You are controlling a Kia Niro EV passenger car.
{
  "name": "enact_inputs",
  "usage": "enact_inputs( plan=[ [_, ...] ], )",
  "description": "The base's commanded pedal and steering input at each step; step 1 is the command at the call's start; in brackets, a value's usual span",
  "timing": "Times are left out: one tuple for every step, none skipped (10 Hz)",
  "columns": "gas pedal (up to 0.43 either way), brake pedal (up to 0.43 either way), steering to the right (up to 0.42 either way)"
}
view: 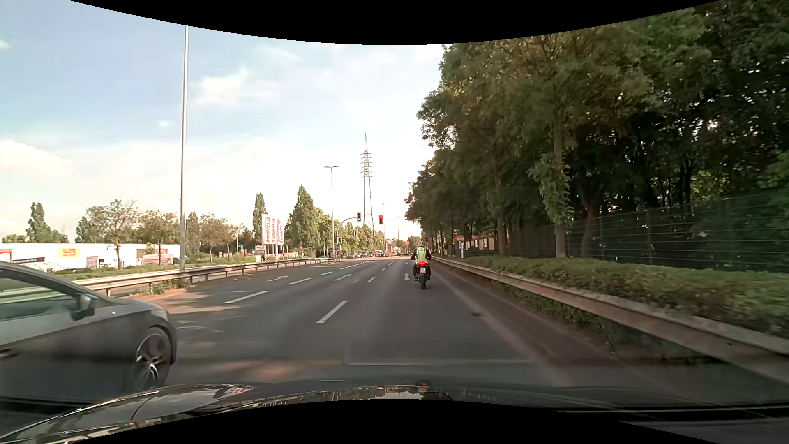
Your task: Follow the waypoints while adhering to traffic rules and regulations
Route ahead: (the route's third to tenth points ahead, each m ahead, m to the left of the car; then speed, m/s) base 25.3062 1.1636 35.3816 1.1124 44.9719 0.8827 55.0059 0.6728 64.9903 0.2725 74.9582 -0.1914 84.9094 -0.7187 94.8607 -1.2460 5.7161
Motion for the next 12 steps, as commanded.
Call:
enact_inputs(
  plan=[
    [0.110,0.000,-0.006],
    [0.110,0.000,-0.006],
    [0.110,0.000,-0.006],
    [0.110,0.000,-0.006],
    [0.110,0.000,-0.006],
    [0.110,0.000,-0.005],
    [0.110,0.000,-0.005],
    [0.110,0.000,-0.005],
    [0.110,0.000,-0.005],
    [0.110,0.000,-0.003],
    [0.098,0.000,0.002],
    [0.098,0.000,0.007]
  ],
)
